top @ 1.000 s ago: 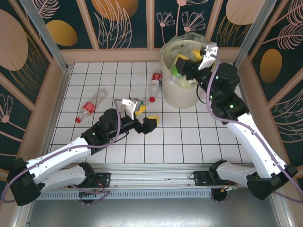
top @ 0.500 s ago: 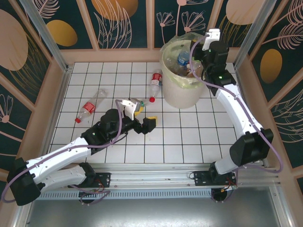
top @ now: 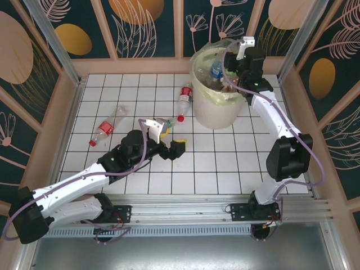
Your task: Put the plastic bottles in the bin
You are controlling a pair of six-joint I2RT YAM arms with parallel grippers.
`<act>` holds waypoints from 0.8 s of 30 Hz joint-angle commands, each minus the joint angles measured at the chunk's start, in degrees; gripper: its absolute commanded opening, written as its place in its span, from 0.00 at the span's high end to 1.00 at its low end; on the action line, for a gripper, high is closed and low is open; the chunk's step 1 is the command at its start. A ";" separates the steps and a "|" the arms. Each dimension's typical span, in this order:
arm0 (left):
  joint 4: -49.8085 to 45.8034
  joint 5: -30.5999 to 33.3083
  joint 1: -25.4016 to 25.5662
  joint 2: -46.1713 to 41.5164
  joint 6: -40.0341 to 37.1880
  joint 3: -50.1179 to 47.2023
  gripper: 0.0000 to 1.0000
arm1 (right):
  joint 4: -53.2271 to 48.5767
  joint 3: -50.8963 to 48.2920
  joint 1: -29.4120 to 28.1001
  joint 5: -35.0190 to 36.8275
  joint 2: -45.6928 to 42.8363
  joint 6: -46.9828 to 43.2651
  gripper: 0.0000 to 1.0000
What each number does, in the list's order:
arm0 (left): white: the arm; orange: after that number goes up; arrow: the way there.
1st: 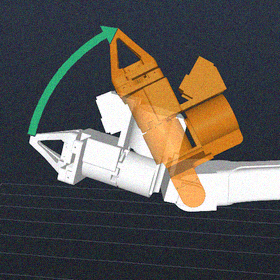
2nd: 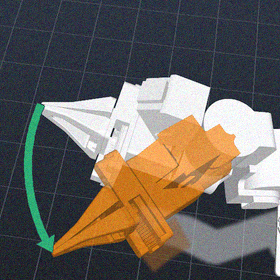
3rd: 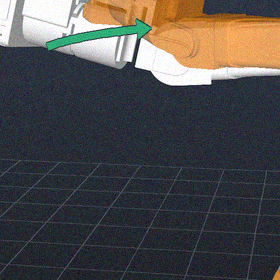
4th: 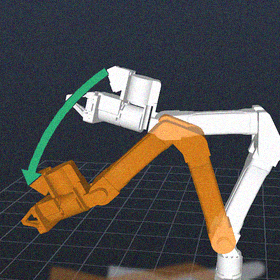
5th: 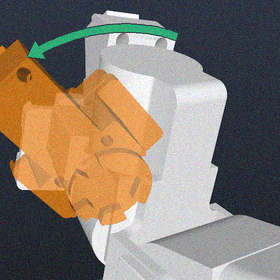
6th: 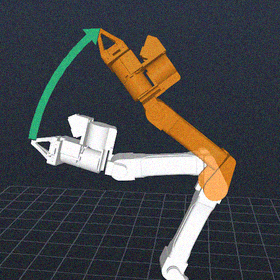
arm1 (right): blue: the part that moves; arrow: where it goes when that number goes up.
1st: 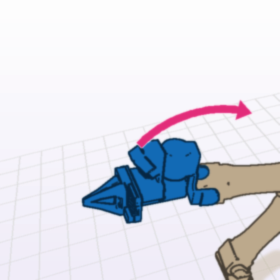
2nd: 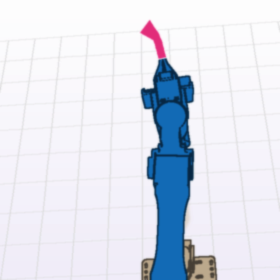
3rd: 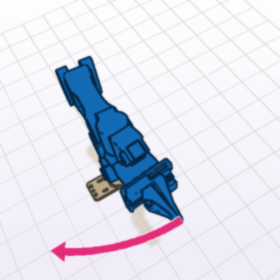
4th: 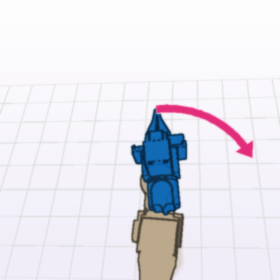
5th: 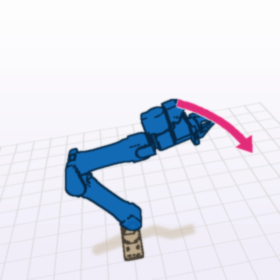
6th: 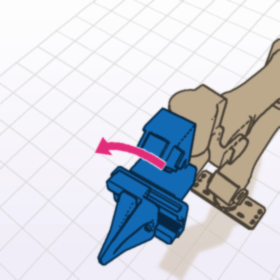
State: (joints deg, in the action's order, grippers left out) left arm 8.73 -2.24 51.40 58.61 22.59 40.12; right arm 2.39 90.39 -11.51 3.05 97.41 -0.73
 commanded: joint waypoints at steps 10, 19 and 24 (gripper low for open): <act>0.19 0.08 0.28 0.45 0.59 -0.99 0.01 | -4.51 -0.98 4.67 -13.31 -1.90 6.49 0.40; 0.95 -0.26 0.28 1.05 0.59 -1.16 0.01 | -6.05 -1.68 5.30 -19.60 -6.42 7.09 0.40; 1.02 -0.81 0.28 1.60 0.85 -0.72 0.01 | -3.51 -0.71 2.46 -13.57 -7.30 6.88 0.40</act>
State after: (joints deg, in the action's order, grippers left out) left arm 8.73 -2.46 51.40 59.99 22.74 39.53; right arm -3.92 89.10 -7.29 -13.32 92.82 5.50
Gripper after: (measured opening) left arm 0.985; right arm 0.624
